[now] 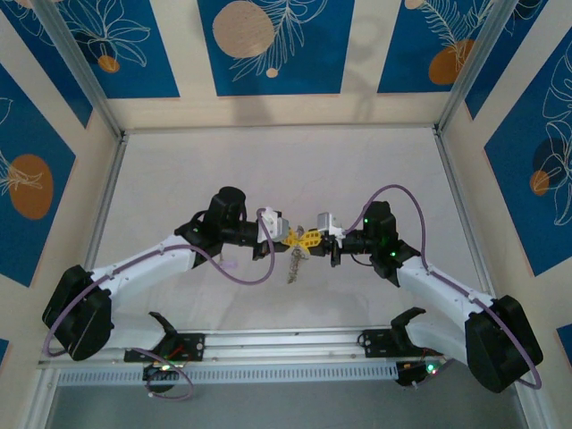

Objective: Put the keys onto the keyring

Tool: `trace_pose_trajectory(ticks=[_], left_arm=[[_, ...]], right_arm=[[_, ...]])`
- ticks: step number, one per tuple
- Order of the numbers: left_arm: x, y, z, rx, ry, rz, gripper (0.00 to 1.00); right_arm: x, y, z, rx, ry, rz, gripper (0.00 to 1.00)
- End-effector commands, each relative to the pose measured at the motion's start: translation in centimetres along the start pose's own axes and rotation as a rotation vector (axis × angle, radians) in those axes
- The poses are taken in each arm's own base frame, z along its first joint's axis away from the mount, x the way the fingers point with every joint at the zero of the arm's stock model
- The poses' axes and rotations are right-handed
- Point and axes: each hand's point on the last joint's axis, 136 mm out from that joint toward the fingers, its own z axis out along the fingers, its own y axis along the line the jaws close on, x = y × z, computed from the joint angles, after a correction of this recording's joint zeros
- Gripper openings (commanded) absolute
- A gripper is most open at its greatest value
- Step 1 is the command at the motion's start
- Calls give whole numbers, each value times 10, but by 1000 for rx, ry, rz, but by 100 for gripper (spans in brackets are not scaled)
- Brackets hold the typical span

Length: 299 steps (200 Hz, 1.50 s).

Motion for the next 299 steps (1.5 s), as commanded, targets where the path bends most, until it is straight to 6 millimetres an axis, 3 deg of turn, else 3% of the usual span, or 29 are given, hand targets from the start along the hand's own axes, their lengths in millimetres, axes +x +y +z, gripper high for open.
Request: trace_pose_trajectory(ticks=[1,14,22,26,31,36,54,72,91,108,124,150,160,176,193,232,264,299], left_arm=[[-14,6,-12,-44,29,0,28],[-11,10,-22,-75,72,-25,31],[-10,12,-30,-96,90,-45,40],[-9,13,-33,-105,96,-54,54],[-9,14,-38,-119,101,-66,94],[-9,16,-43,-135,104,-84,100],[-6,29,-59,-209,113,-204,100],[8,55,-75,-369,161,-410,100],[44,87,-107,-678,290,-675,100],[79,96,-139,-904,428,-857,100],[104,90,-151,-949,519,-988,100],[146,75,-159,-969,627,-1272,90],[165,68,-165,-1000,681,-1369,83],[193,59,-166,-1006,694,-1510,58],[213,51,-157,-966,677,-1631,55],[231,31,-150,-964,723,-1779,53],[244,8,-143,-975,761,-1898,35],[243,-5,-130,-962,786,-1902,34]], right_arm=[[-2,-2,0,7,8,-25,0],[3,-4,-1,35,35,-43,0],[6,-6,-2,53,51,-55,0],[6,-7,-2,60,55,-60,0],[7,-8,-2,69,60,-67,0],[8,-9,-2,79,65,-73,0],[10,-11,0,99,89,-100,0],[15,-11,3,115,128,-132,0],[17,-11,4,117,143,-136,0],[21,-9,5,117,171,-131,0],[23,-10,6,121,183,-122,0],[25,-9,6,115,192,-105,0],[27,-9,7,109,196,-95,0],[27,-8,8,102,196,-86,0],[26,-7,8,96,187,-83,0],[26,-5,8,92,183,-82,0],[25,-5,10,82,175,-77,0],[25,-4,9,80,175,-76,0]])
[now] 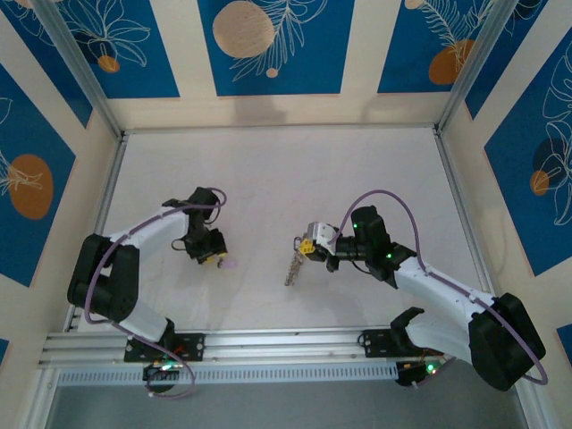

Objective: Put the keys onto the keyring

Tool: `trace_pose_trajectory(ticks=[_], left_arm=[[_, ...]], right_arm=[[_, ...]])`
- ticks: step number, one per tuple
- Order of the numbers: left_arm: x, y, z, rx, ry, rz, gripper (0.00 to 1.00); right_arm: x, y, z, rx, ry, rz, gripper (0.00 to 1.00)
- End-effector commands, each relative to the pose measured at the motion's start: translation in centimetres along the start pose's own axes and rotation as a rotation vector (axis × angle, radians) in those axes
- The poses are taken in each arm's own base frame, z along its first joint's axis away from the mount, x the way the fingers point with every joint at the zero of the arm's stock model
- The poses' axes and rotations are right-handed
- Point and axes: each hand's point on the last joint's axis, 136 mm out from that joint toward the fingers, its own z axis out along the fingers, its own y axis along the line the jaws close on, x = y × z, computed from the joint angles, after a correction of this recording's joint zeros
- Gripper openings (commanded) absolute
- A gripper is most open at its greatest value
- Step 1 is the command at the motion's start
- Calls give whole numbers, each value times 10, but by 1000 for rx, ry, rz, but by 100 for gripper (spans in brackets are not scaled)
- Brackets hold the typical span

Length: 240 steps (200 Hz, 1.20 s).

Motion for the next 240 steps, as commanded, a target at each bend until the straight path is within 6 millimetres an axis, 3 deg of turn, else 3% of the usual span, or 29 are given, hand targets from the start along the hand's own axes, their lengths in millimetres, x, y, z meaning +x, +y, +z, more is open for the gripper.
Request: trace_pose_trajectory(ticks=[1,49,85,125,202,224,240], left_arm=[[17,-4,5,-12,43,-37,34],[27,-1,24,-56,70,-35,31],[27,3,21,-73,52,-33,30],[32,2,24,-83,64,-18,23],[35,6,18,-115,37,1,23],[34,6,19,-118,37,6,14],[35,6,20,-118,44,5,13]], right_arm=[[-21,-1,-1,-16,-53,-30,0],[-22,-1,-2,-14,-56,-30,0],[-23,0,-5,-2,-60,-33,0],[-24,-1,-4,-4,-65,-32,0],[-24,-1,-4,-1,-69,-36,0],[-24,-1,-4,-1,-71,-37,0],[-24,-1,-4,-1,-71,-35,0]])
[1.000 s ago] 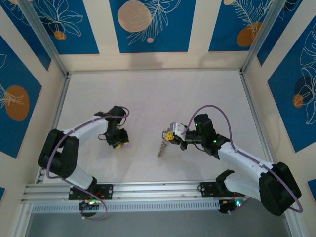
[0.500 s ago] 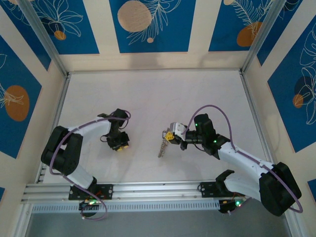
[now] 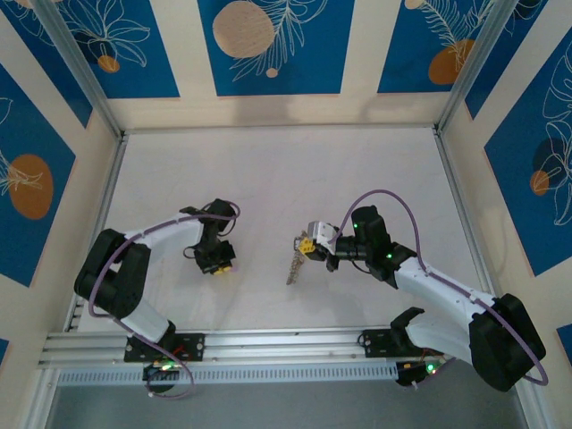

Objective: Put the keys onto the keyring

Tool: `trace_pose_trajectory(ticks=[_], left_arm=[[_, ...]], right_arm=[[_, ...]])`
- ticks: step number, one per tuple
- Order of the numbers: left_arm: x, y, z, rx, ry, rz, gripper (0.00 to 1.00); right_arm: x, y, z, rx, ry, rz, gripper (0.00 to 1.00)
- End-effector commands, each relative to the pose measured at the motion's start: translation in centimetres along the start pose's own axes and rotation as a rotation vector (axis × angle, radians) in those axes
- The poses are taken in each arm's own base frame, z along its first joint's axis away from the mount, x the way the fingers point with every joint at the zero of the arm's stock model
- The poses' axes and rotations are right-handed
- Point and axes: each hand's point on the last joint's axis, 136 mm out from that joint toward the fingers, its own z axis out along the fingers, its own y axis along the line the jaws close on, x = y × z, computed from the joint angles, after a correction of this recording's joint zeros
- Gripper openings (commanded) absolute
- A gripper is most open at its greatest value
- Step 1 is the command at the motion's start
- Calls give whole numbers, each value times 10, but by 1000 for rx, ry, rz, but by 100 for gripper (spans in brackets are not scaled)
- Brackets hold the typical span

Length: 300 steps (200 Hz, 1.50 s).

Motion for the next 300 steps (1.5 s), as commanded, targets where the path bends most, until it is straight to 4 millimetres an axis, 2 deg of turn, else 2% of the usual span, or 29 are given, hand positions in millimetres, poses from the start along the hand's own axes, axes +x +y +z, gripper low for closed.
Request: trace_pose_trajectory(ticks=[1,43,62,82,116,192,273,300], left_arm=[[5,8,-1,-36,4,-11,13],[6,8,-6,-31,-2,-8,14],[6,8,-7,-26,-6,-6,25],[7,7,-8,-23,-3,1,27],[7,8,-8,-28,0,12,21],[16,5,-7,-28,37,95,24],[16,3,-5,-51,33,197,10],[13,3,-6,-67,18,225,9]], right_arm=[[-21,0,-3,-6,-62,-37,0],[-21,1,-3,-7,-62,-37,0],[-21,1,-3,-8,-63,-39,0],[-20,1,-2,-9,-61,-36,0],[-20,1,-3,-7,-63,-38,0],[-20,0,-3,-7,-64,-38,0],[-23,0,-4,-6,-71,-44,0],[-24,0,-4,-4,-73,-45,0]])
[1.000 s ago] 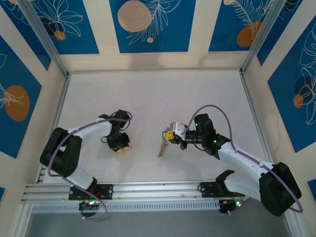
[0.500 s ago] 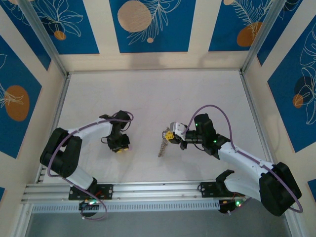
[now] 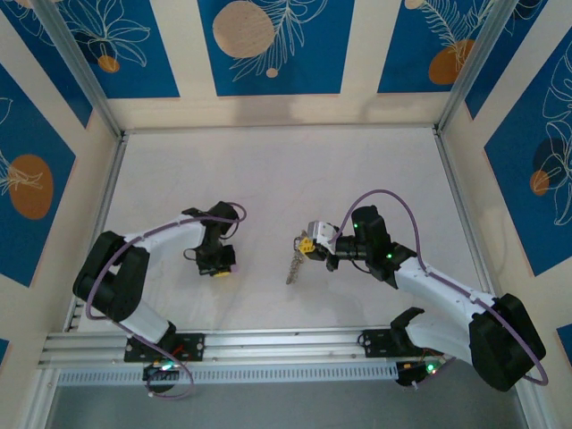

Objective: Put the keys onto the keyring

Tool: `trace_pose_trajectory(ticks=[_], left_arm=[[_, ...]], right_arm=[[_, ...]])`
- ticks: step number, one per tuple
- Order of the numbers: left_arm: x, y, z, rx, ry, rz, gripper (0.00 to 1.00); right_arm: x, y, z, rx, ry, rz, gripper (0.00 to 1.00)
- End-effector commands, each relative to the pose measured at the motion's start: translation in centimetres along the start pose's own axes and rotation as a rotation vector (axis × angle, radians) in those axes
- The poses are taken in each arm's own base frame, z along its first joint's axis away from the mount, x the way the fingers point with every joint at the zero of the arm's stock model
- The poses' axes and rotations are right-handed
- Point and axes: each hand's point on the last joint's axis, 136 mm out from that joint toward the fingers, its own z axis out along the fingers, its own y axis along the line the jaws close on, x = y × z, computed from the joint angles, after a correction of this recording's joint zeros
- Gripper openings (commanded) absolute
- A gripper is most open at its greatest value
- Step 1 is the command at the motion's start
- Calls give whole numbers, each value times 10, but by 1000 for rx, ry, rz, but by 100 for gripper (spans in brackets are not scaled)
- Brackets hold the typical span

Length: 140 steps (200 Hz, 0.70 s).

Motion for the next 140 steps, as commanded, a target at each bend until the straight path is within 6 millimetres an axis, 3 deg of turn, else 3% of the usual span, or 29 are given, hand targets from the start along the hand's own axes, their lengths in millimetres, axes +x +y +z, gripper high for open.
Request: trace_pose_trajectory(ticks=[1,45,79,140], left_arm=[[0,2,-2,-40,6,46,9],[-5,2,-2,-57,-3,99,17],[-9,3,-3,-68,-16,113,17],[-6,4,-1,-69,-9,109,1]], right_arm=[[-22,0,-4,-8,-68,-40,0],[-22,1,-4,-8,-69,-38,0],[-22,1,-4,-7,-70,-40,0],[-22,1,-4,-8,-69,-38,0]])
